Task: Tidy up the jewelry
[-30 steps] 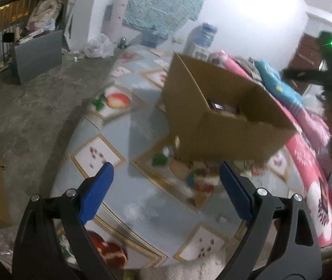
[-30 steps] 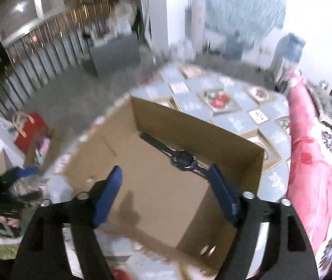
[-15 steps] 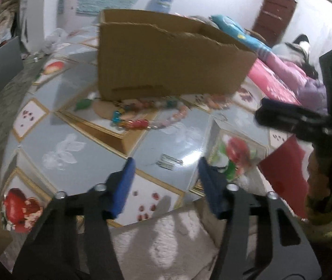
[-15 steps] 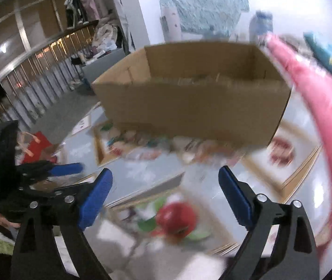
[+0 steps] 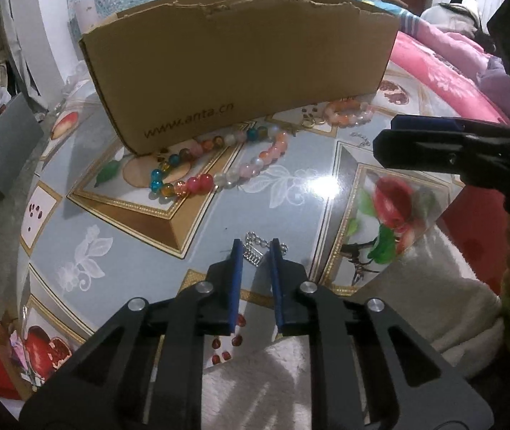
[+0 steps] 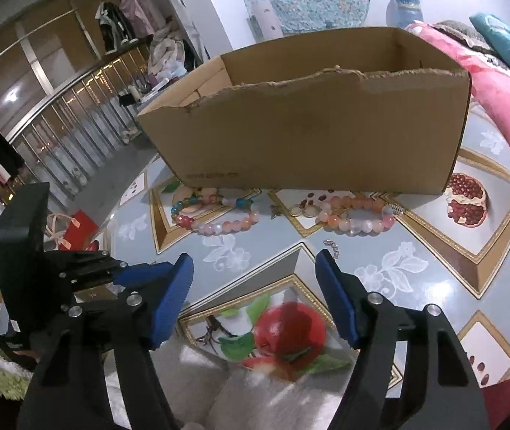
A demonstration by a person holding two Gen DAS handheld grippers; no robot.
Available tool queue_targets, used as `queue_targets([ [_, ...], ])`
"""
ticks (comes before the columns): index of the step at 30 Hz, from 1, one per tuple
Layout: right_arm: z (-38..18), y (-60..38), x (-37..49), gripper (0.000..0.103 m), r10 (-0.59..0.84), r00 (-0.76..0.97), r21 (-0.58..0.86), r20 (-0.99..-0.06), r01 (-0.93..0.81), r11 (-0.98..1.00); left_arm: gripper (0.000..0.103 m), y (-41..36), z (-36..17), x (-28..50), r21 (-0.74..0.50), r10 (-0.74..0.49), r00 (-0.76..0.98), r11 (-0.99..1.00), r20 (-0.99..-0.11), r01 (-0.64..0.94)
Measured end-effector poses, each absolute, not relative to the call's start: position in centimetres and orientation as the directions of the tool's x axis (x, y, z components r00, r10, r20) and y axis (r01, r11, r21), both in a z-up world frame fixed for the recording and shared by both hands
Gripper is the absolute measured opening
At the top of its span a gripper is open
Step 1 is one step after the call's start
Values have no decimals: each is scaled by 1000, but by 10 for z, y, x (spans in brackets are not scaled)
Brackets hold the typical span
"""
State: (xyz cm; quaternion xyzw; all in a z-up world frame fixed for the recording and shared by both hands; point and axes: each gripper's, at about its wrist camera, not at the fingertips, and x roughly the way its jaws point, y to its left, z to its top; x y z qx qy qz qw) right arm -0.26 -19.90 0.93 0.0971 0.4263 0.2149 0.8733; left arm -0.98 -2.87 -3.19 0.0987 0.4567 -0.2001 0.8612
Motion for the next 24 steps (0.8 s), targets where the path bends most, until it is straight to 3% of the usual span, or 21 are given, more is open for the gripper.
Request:
queue_targets([
  [4,4,-203,3,67,470,544,375,-695,-283,883,12,-34,-32,-6,8,-240,510,900,-826,437],
  [8,3,-208,4,66,474,555,390,-684,-271,880,4,-41,-32,-1,30,-230,519,895,-823,445],
  [20,1,-224,4,63,452,594,388,-666,-243,889,3,-40,-8,5,-17,-293,559,895,-776,446],
  [24,-1,-225,6,56,430,601,364,-674,-237,901,3,-40,6,6,-47,-337,584,890,-738,454],
])
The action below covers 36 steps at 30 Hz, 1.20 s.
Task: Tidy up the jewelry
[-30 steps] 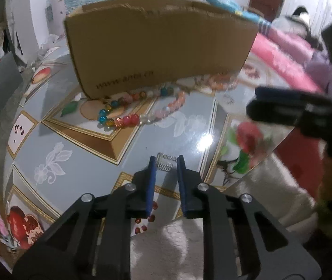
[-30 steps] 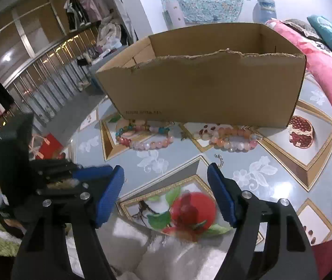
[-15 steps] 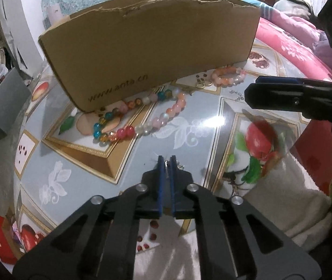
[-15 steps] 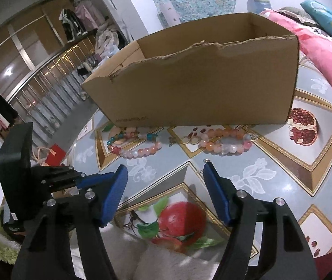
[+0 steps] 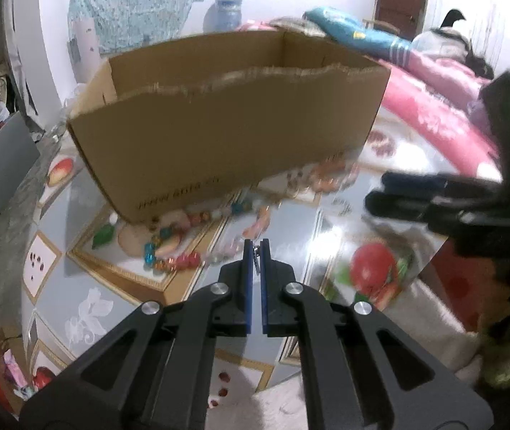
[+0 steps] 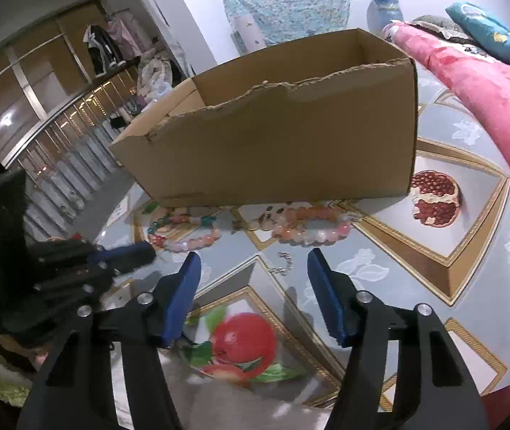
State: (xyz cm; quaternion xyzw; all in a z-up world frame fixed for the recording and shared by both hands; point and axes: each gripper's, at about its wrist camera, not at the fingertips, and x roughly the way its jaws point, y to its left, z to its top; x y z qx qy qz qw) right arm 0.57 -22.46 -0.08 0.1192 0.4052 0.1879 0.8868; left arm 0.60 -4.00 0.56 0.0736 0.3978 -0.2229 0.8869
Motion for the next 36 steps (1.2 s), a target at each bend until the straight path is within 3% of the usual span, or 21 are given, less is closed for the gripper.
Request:
queue_targets([
  [14,-25,-206,26,34,315,584,117,-748,-351,929,3,-46,2,10,-98,-394,565,871,-725,482],
  [17,-24,-204,28,21,314,569,91,-760,-385,918,3,-46,1,12,-105,-400,562,869,-724,484],
  [18,-24,-206,30,10,328,555,108,-764,-391,914,3,-46,1,12,-107,-402,560,868,-724,484],
  [19,-24,-207,31,6,334,549,118,-766,-391,913,3,-46,0,13,-109,-403,560,868,-724,484],
  [31,-2,-231,24,3,447,567,294,-692,-345,892,3,-43,11,6,-101,-408,585,868,-701,486],
  [36,13,-237,16,3,457,597,301,-659,-347,888,3,-40,18,-1,-97,-411,601,870,-685,484],
])
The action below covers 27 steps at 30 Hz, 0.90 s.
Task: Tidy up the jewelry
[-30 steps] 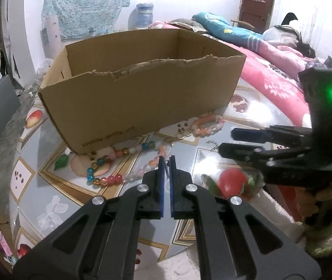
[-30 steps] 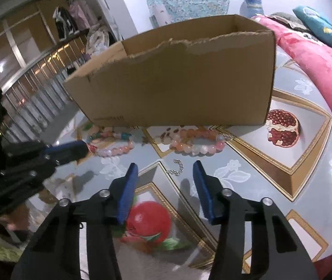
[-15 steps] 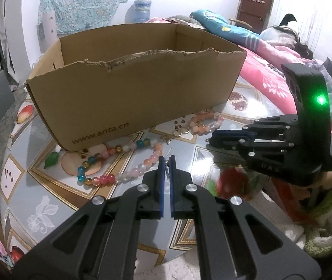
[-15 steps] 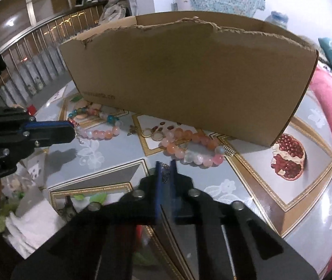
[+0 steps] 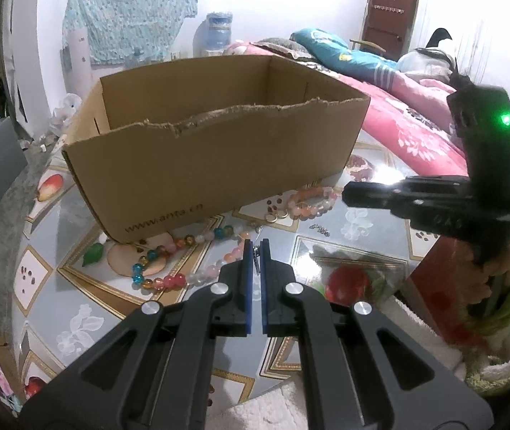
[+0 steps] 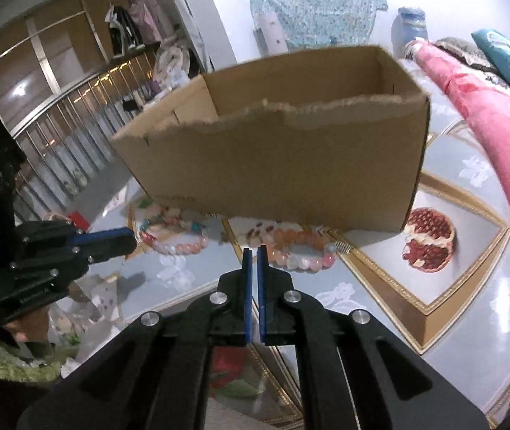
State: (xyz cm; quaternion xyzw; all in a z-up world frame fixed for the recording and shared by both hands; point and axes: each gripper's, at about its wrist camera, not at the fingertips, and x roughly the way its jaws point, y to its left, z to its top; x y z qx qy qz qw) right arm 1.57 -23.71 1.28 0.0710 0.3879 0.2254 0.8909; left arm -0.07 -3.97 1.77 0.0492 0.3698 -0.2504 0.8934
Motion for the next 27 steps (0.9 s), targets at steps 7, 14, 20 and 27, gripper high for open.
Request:
queue_targets([
  [7,1,-213,16,31,367,579,161,-728,-376,912,3,-36,20,-6,-98,-413,607,871,-679,482],
  [14,-23,-203,27,19,310,568,98,-762,-372,923,3,-33,17,-5,-105,-410,603,874,-684,475],
  [20,-20,-217,33,2,343,560,166,-754,-343,924,3,-28,14,0,-119,-412,599,876,-686,467],
  [27,12,-241,29,1,444,591,303,-674,-326,895,3,-24,19,2,-128,-422,612,876,-669,465],
])
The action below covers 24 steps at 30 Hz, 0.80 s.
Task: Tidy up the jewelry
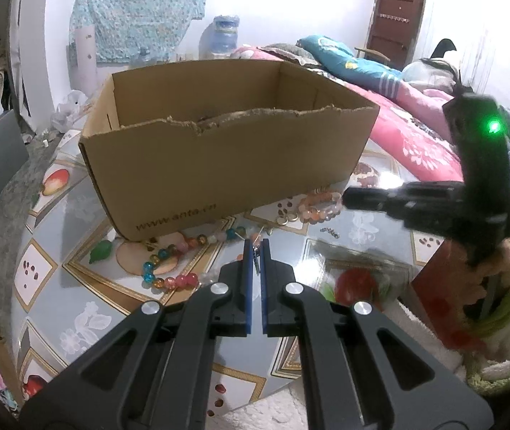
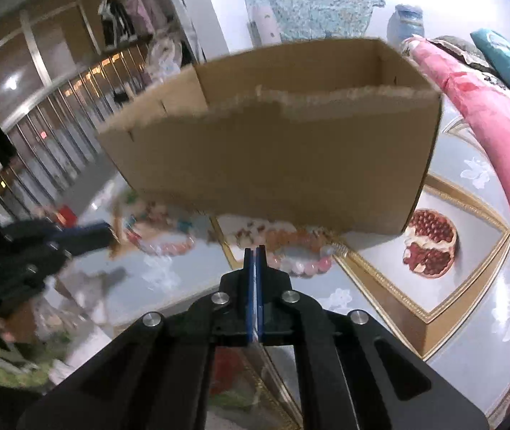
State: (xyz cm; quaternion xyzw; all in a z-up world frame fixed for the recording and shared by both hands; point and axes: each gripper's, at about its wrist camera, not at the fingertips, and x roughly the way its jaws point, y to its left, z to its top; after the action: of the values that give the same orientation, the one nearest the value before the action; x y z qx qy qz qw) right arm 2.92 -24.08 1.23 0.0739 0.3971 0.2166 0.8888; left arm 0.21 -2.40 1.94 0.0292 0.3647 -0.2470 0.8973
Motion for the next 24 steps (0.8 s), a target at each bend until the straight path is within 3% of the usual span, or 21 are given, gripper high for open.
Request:
queue_targets([
  [3,27,-243,28,1,453,612,308,-648,-333,891,3,-22,27,1,-126,-429,627,875,-651,468],
  [7,23,-233,31,2,409,599,248,-689,-336,909,3,-22,32,0,-124,-432,636,874,-639,469],
  [9,10,-227,32,6,385,557,217,-736,-344,913,3,-22,31,-1,-124,-432,635,874,-640,470],
  [12,-9,-215,32,28,315,535,136,-784,-348,928,3,-22,29,-1,-125,-432,631,873,-645,471],
  [14,-21,-209,33,28,282,513,100,-810,-353,930,3,-22,28,0,-127,-432,628,874,-647,470],
  [16,-21,-208,32,28,274,531,74,-802,-366,928,3,-22,27,1,-128,-431,627,874,-650,468],
  [19,-21,-205,35,6,276,510,71,-815,-384,921,3,-21,25,3,-132,-429,625,876,-653,463],
  [24,-21,-215,42,2,326,459,170,-827,-349,921,3,-21,22,5,-141,-431,625,878,-651,458],
])
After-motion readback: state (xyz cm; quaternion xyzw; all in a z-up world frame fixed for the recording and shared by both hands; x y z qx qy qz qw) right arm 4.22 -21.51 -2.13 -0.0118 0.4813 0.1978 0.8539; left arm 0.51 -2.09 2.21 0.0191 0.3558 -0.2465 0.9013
